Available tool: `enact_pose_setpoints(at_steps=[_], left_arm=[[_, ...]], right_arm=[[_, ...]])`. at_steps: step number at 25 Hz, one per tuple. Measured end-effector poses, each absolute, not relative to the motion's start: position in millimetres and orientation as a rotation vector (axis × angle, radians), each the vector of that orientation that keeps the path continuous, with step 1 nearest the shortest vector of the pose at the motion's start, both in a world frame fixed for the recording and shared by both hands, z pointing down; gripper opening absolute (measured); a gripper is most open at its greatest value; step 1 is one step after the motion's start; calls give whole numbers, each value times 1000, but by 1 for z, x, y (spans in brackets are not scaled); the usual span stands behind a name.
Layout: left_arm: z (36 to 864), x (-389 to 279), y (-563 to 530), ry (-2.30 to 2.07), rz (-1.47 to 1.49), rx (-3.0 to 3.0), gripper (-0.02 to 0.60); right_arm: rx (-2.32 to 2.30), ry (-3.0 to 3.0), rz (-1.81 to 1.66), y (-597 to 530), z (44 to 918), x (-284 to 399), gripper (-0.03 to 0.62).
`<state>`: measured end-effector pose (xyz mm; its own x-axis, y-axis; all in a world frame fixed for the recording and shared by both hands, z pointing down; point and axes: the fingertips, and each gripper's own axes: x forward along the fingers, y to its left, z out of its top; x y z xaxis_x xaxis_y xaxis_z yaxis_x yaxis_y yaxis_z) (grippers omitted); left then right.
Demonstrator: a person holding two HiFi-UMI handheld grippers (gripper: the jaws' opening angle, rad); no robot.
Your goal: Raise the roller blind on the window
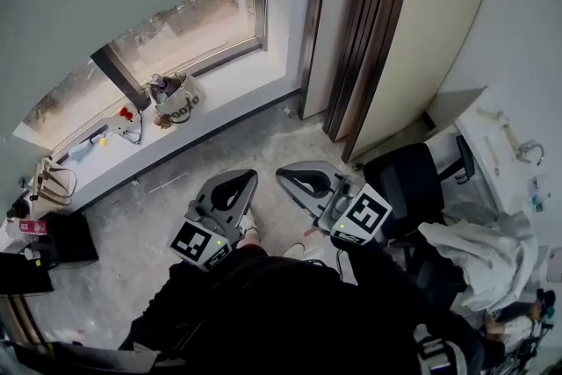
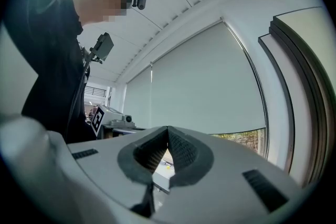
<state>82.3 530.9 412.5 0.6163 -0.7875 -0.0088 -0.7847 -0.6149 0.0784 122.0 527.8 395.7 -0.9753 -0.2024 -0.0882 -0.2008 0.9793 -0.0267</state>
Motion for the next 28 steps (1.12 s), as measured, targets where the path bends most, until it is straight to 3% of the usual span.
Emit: enact_pose_setpoints(at_steps=[18,28], left_arm=[[404,-52,382,-1199,-66,2816,6],[417,-83,338,-1129,-107,2796,6]], right_arm=[[-470,3022,-35,379,387,-21,6],[-522,3053,-64,337,394,-54,6]])
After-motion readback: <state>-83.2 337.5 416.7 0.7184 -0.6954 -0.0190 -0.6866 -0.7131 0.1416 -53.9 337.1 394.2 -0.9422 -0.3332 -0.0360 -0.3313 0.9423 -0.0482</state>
